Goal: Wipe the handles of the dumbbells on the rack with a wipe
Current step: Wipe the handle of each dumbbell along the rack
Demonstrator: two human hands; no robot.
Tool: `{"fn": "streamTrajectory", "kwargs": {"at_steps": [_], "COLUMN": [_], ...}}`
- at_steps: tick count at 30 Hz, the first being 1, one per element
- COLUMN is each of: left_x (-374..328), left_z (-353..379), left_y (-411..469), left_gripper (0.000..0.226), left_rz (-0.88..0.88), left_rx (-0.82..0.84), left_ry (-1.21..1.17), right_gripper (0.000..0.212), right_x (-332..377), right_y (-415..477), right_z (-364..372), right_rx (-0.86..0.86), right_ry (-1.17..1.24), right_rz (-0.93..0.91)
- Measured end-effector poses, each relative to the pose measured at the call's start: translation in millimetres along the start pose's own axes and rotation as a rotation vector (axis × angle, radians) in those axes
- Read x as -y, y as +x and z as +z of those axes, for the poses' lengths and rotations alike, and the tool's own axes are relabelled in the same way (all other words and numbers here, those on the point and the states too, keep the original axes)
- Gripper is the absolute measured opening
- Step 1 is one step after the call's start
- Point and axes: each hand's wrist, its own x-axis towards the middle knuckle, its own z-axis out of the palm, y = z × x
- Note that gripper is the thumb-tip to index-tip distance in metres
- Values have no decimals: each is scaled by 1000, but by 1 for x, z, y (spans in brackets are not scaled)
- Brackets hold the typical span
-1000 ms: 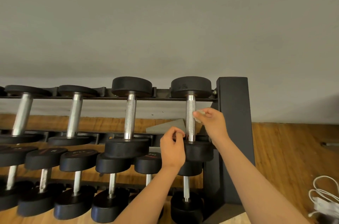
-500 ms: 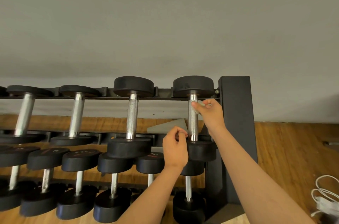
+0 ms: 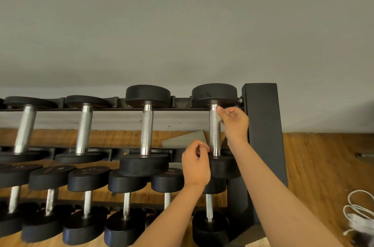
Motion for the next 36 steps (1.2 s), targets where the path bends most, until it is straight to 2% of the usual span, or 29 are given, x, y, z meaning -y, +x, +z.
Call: {"fn": "streamTrajectory", "kwargs": {"at_steps": [4, 9, 14, 16, 19, 23, 26, 31, 36], "left_x": [0, 1, 1, 3, 3, 2, 1, 1, 0], "left_z": [0, 0, 0, 0, 1, 0, -1, 0, -1], "left_y": [0, 1, 1, 1, 2, 1, 0, 1, 0], "left_gripper": [24, 24, 27, 27, 28, 28, 27, 27, 28], "left_rz": [3, 13, 24, 21, 22, 18, 19, 19, 24], "left_rx": [7, 18, 22, 18, 12, 18, 16, 8, 6], "left_ry": [6, 4, 12, 14, 13, 7, -2, -10, -15], "right_gripper": [17, 31, 20, 23, 29, 12, 15, 28, 24], "right_x": [4, -4, 10, 11, 7, 10, 12, 13, 7], "right_y": [-7, -15, -8, -4, -4, 1, 1, 0, -7], "right_z": [-1, -12, 4, 8, 12, 8, 4, 11, 3], "right_rx": [20, 125, 5, -24, -35, -73, -59, -32, 8], "right_ry": [7, 33, 54, 25, 26, 65, 73, 10, -142], "right_rz": [20, 69, 67, 76, 93, 94, 91, 64, 6]}}
